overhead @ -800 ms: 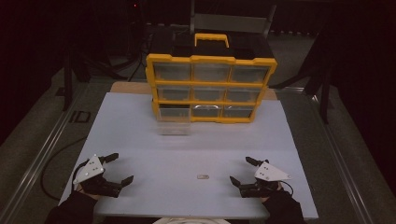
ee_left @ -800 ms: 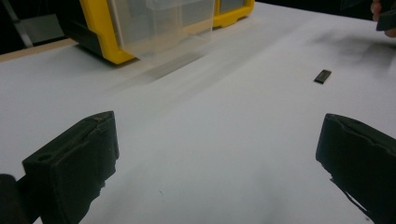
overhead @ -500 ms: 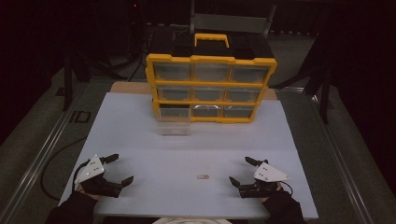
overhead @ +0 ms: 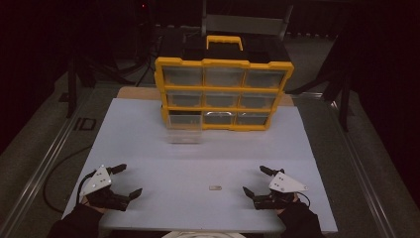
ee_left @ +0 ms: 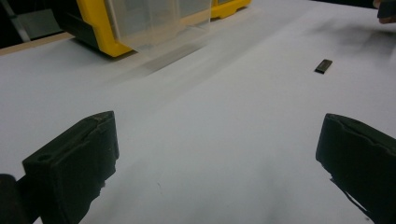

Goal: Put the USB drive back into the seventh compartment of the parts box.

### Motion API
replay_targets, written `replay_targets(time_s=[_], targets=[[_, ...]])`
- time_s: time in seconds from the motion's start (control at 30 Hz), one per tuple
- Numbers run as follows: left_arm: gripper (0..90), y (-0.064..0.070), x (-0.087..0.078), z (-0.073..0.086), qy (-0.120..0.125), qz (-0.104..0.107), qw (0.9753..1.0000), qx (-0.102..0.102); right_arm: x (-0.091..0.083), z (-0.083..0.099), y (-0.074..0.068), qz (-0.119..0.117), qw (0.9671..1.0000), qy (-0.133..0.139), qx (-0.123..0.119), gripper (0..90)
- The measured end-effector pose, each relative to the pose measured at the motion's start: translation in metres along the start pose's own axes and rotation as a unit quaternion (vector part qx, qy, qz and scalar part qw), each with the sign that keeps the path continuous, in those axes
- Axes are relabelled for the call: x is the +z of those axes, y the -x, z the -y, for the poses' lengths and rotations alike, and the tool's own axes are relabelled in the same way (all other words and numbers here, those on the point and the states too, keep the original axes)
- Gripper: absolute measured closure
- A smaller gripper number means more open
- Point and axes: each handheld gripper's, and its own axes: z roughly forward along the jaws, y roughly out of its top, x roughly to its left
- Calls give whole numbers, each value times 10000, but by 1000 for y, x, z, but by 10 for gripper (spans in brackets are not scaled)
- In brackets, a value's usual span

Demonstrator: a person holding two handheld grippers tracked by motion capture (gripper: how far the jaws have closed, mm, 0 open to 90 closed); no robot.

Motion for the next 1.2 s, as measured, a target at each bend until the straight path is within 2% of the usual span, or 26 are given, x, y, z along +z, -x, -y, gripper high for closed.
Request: replay_targets(time_s=[0.3,0.47,0.53,0.7,1.07,1.2], targets=[[0,2,-4,-6,-9,-66,10000,21,1,-1,-1,-41,10000,-6,-14,87],[0,1,-2,-15,-23,-2,10000,12,1,-1,-2,-47,10000,11,-13,87],[0,2,-2,-20,25,90,10000,-31,1,-1,-2,-46,10000,2,-17,87],[0,5,0,-35,9,98,9998,172,0,-1,-1,-23,10000,4,15,87],[0,4,6,-57,-279,315,9985,336,1,-1,-1,-43,10000,9,5,87],[0,4,9,-67,-311,398,9980,384,0,-1,-1,-59,10000,28,23,87]])
